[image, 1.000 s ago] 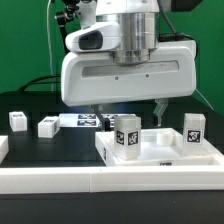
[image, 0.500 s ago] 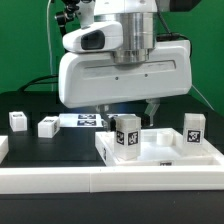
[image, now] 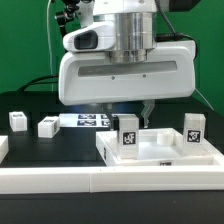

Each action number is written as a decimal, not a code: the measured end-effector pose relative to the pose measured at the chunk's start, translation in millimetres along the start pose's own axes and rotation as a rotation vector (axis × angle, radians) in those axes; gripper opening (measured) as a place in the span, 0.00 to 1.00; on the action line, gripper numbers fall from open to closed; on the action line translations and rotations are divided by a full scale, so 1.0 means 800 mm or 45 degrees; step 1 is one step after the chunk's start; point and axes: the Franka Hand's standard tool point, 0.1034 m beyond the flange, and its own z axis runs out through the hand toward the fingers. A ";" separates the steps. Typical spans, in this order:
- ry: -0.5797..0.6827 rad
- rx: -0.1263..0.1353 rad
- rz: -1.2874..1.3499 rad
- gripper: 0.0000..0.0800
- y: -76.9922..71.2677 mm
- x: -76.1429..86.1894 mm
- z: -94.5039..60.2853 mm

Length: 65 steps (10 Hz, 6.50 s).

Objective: Assemble square table

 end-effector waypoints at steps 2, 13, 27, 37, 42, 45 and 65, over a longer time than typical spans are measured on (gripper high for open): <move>-0.002 0.004 0.236 0.36 0.001 -0.002 0.002; 0.019 0.053 1.328 0.36 0.006 -0.001 0.003; 0.037 -0.042 0.429 0.81 -0.012 0.000 0.002; 0.006 -0.076 -0.512 0.80 0.002 -0.002 0.003; 0.011 -0.073 -0.334 0.36 0.002 -0.002 0.004; 0.040 -0.057 0.061 0.36 0.001 -0.003 0.005; 0.063 0.012 1.015 0.81 -0.002 0.003 0.004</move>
Offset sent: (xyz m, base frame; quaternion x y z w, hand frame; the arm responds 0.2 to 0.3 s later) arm -0.0141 -0.0016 -0.0072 0.0274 0.0059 0.2886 0.9570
